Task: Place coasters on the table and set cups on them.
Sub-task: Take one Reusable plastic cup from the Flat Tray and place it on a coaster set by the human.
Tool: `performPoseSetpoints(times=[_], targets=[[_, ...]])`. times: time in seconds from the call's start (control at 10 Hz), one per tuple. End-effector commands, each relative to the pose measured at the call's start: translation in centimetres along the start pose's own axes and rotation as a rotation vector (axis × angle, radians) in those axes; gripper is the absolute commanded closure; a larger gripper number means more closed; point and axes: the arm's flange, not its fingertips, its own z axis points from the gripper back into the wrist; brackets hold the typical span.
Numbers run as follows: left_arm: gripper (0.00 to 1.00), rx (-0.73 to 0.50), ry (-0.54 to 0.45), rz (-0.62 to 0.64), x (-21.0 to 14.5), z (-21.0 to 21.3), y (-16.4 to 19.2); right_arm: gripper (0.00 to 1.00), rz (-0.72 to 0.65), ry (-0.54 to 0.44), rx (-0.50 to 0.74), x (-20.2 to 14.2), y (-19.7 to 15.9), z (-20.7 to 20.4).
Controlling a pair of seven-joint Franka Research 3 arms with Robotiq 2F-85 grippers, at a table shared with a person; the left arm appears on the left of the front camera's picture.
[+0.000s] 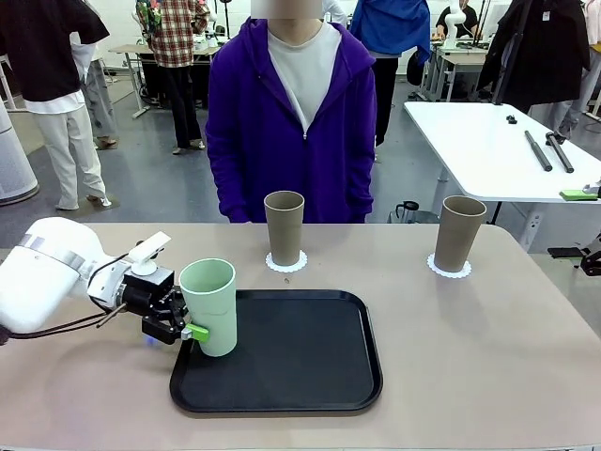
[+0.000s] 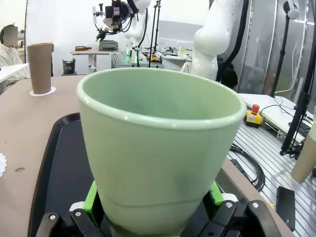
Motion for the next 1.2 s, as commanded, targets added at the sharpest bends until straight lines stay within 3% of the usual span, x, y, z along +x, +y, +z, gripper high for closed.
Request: performPoseSetpoints(times=[0.0,0.1,0.2,0.3,0.4,0.5,0.6,0.8,1.1], targets=[[0.00,0.025,-0.009,-0.007,0.7,-0.5,0.5,0.00,0.003,0.006,0.006,0.1,0.1,0.1],[0.59,0.007,-0.014,-0.012,0.9,-0.4,0.4,0.00,0.003,0.006,0.006,0.1,0.1,0.1],[0.59,0.010,-0.019,-0.021,1.0,-0.3,0.4,0.00,0.003,0.006,0.006,0.1,0.1,0.1],[1.00,0.012,-0.020,-0.017,1.1,-0.1,0.3,0.00,0.003,0.006,0.006,0.1,0.1,0.1],[0.65,0.016,-0.020,-0.021,1.2,-0.1,0.3,0.00,0.003,0.006,0.006,0.1,0.1,0.1],[1.00,0.027,-0.018,-0.022,1.4,-0.1,0.2,0.00,0.003,0.006,0.006,0.1,0.1,0.1],[0.83,0.045,-0.021,-0.020,2.4,0.3,-0.2,0.00,0.003,0.006,0.006,0.1,0.1,0.1],[0.83,0.173,-0.021,-0.070,9.3,2.8,-1.3,0.00,0.003,0.006,0.006,0.1,0.1,0.1],[0.83,0.240,-0.006,-0.041,18.1,6.0,-1.9,0.00,0.003,0.006,0.006,0.1,0.1,0.1]])
